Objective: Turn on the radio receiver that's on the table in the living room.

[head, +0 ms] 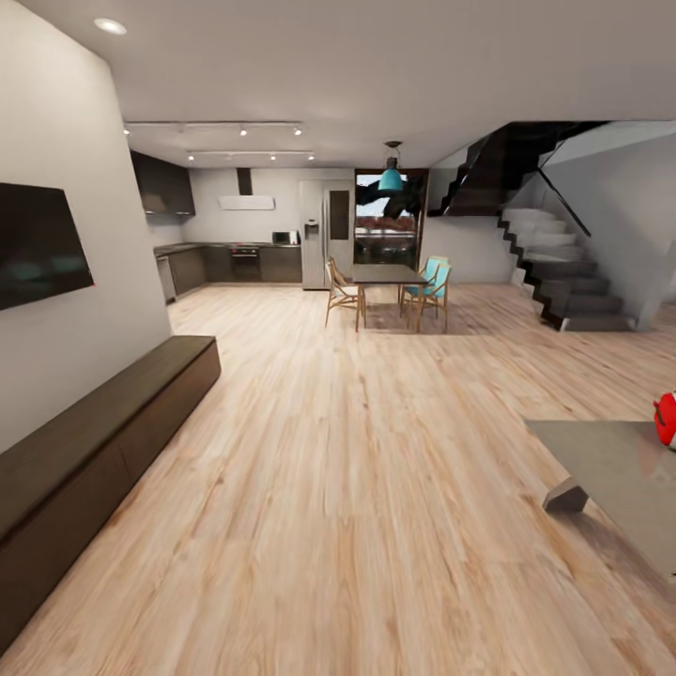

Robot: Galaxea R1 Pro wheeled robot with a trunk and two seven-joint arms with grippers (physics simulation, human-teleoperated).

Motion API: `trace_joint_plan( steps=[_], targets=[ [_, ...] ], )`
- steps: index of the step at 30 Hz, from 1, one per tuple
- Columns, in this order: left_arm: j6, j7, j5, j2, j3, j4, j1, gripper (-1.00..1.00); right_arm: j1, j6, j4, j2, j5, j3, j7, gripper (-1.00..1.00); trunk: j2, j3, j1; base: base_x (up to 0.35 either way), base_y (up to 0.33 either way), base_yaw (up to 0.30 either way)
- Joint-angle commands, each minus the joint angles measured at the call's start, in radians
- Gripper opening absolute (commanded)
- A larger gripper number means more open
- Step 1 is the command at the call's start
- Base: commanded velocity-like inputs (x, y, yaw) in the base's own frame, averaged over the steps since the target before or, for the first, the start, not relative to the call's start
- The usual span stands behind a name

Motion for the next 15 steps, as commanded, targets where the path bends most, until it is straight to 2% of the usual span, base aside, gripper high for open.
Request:
trace_joint_plan(
  steps=[1,7,15],
  targets=[
    [0.000,0.000,0.000,0.000,0.000,0.000,-0.001,1.00,0.000,0.000,0.000,0.000,0.000,0.000,0.000,1.00,0.000,0.000,0.000,0.323,0.000,-0.286],
    [0.000,0.000,0.000,0.000,0.000,0.000,-0.001,1.00,0.000,0.000,0.000,0.000,0.000,0.000,0.000,1.00,0.000,0.000,0.000,0.323,0.000,-0.231],
    [0.000,0.000,0.000,0.000,0.000,0.000,-0.001,1.00,0.000,0.000,0.000,0.000,0.001,-0.001,0.000,1.00,0.000,0.000,0.000,0.323,0.000,-0.024]
  ],
)
